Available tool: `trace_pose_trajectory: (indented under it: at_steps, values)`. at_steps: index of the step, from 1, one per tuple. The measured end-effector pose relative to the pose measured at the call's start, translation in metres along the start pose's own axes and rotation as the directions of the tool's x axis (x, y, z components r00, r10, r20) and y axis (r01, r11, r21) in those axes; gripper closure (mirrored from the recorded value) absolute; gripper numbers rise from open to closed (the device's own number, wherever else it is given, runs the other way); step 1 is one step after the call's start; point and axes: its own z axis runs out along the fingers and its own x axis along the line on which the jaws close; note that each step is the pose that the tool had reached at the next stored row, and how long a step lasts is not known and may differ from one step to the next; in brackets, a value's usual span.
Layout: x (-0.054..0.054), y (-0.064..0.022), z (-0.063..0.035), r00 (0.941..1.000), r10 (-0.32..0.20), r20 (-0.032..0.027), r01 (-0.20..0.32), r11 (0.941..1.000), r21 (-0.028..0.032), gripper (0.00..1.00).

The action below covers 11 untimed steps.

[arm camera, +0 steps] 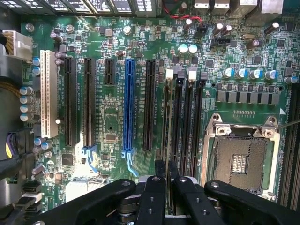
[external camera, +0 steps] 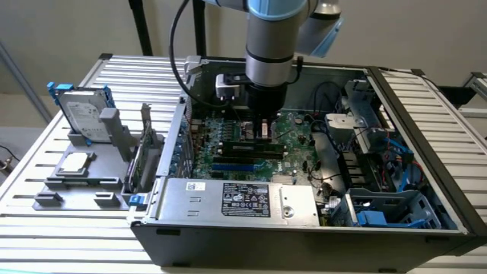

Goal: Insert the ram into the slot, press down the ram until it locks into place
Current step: 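Insert the ram into the slot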

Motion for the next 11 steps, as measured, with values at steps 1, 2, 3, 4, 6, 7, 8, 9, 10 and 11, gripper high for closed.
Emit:
trace_pose_trajectory:
  at_steps: [1,2,3,4,6,7,8,9,10,11]
  values:
    - [-0.0001,0.0006,0.0,1.0,0.002,0.0,-0.002,1.0,0.0007,0.86]
    - [-0.0002,0.0012,0.0001,1.0,0.004,-0.0002,-0.004,1.0,0.0012,0.86]
    - [-0.0002,0.0014,0.0002,1.0,0.006,-0.0003,-0.006,1.0,0.0019,0.86]
    - [-0.0002,0.0014,0.0004,1.0,0.007,-0.0003,-0.007,1.0,0.0027,0.86]
    - [-0.0003,0.0014,0.0009,1.0,0.007,-0.0002,-0.007,1.0,0.0044,0.86]
    - [-0.0003,0.0014,0.001,1.0,0.007,-0.0003,-0.007,1.0,0.0049,0.86]
    - [-0.0003,0.0014,0.0012,1.0,0.007,-0.0003,-0.007,1.0,0.0055,0.86]
    - [-0.0003,0.0014,0.0013,1.0,0.007,-0.0002,-0.007,1.0,0.0061,0.86]
    - [-0.0003,0.0014,0.0016,1.0,0.007,-0.0002,-0.007,1.0,0.0066,0.86]
    - [-0.0003,0.0014,0.0018,1.0,0.007,-0.0002,-0.007,0.9999,0.0071,0.86]
